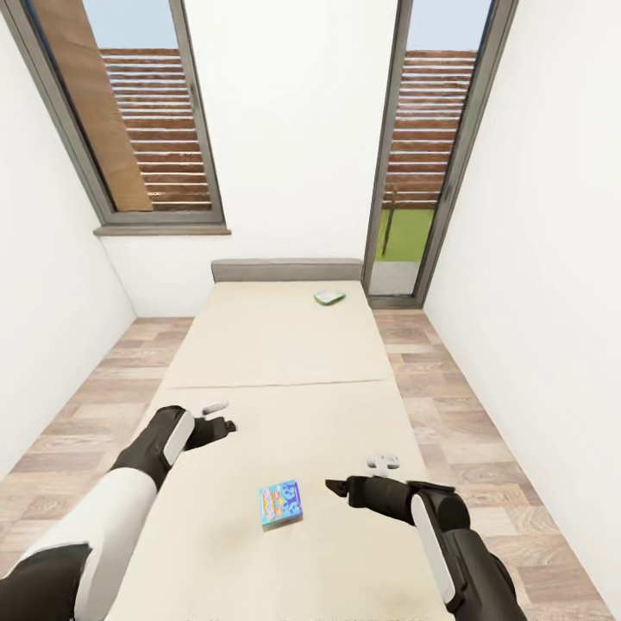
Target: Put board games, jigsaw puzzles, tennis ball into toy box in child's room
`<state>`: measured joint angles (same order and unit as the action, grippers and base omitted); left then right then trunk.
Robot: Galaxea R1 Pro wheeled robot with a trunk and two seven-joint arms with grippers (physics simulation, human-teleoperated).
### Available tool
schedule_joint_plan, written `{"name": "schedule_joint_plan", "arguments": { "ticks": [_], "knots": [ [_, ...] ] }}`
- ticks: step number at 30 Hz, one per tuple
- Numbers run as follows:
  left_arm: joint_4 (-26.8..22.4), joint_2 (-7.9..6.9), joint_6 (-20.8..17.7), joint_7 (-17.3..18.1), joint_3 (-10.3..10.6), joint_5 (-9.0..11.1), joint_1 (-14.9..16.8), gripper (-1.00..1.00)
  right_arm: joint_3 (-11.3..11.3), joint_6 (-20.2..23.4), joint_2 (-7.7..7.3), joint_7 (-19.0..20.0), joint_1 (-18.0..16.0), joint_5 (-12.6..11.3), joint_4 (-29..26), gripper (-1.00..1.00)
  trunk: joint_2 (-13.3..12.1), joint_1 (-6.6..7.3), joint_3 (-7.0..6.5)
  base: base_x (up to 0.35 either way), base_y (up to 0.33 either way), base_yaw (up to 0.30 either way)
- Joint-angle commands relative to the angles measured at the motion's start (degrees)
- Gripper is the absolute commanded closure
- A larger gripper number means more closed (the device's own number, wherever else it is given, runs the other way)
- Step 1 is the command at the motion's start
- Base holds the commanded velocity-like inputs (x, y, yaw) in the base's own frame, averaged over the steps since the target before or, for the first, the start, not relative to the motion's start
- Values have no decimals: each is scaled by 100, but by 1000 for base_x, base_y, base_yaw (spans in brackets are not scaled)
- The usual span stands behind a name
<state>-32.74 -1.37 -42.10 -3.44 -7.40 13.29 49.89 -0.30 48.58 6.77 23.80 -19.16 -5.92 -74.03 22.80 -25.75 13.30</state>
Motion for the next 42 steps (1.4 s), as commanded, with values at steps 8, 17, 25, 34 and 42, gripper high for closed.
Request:
{"name": "schedule_joint_plan", "arguments": {
  "ticks": [8,17,25,34,42],
  "knots": [
    [506,217,639,-300,-4,44,152,-100,-499,46,-255,1092,265,-58,-481,-100,12,-3,87,0,0,0],
    [622,519,790,-348,33,-84,168,-100,-760,46,-312,1773,366,-46,-626,-100,12,-3,171,0,0,0],
    [635,624,957,-366,76,-172,170,-100,-1107,46,-329,1975,391,-50,-644,-100,12,-3,246,0,0,0],
    [644,775,1115,-417,103,-329,170,-100,-1457,39,-334,2405,441,-20,-641,-100,12,-3,330,0,0,0],
    [645,853,1244,-444,103,-536,170,-100,-1542,38,-334,2485,447,-16,-641,-100,12,-3,405,0,0,0]
  ]
}}
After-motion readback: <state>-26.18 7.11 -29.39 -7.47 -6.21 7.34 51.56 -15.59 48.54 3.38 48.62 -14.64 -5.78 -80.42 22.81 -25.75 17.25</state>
